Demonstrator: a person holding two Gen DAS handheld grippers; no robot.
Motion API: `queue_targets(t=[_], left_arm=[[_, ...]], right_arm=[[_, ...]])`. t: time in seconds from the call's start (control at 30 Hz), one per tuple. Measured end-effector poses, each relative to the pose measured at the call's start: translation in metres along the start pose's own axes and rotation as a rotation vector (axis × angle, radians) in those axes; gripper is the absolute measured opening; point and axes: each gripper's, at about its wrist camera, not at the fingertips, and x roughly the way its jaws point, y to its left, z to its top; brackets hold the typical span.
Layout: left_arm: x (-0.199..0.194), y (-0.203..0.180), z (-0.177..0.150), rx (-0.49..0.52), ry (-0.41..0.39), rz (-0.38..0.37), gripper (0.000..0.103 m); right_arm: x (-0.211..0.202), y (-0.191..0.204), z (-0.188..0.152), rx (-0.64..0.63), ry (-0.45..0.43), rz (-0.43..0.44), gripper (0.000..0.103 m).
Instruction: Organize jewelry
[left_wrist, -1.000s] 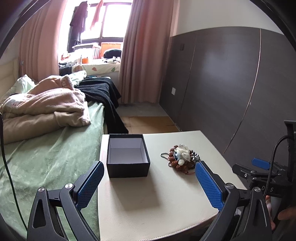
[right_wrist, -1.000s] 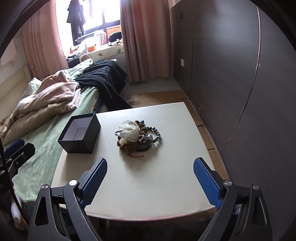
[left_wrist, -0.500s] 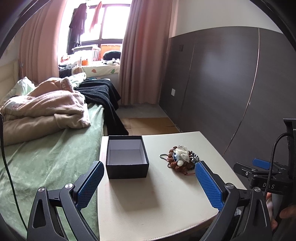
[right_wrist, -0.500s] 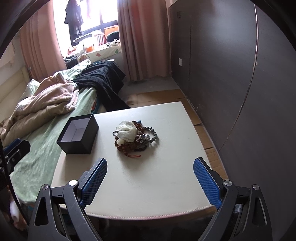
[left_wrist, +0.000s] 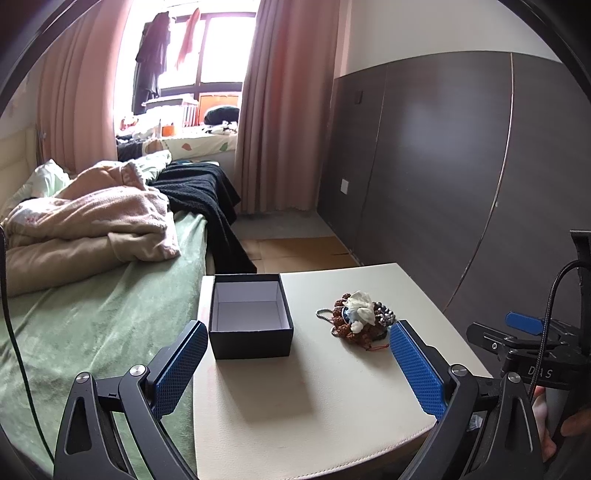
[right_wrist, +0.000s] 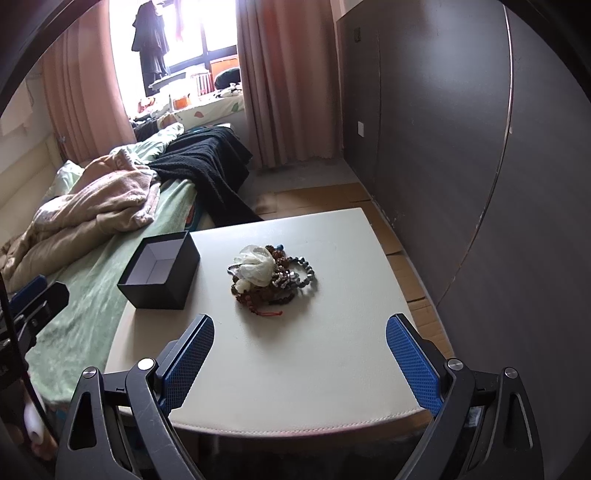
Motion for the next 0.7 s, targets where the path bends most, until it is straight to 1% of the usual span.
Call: queue_targets(t=[0.13,0.3,0.5,0.57,0.63,0.7], left_arm=[[0.003,-0.001,0.002,-0.008,0.006,-0.009,0.099],[0.016,0.001,0.008,-0.053,0.029,-0.029,0.099],[0.037,-0.006,0.012,-0.076,0.046,-0.046,0.099],[0.044,-0.01,0.012,-0.076,0.056,-0.059,0.096],[0.053,-0.014,0.013,-0.084,0.079,-0.084,0.089],[0.061,-0.019,0.013,-0.084,0.091,-0.1,0.087]], right_arm=[[0.0,0.0,0.0,0.0,0.001,0.0,0.095],[0.002,-0.002,0.001,0.007,-0.003,-0.004,0.095],[0.009,-0.019,0.009,0.071,0.013,-0.001,0.095],[0.013,-0.03,0.013,0.114,0.022,0.004,0.095],[0.018,-0.043,0.017,0.164,0.033,0.013,0.095],[0.024,-0.051,0.02,0.2,0.043,0.015,0.095]])
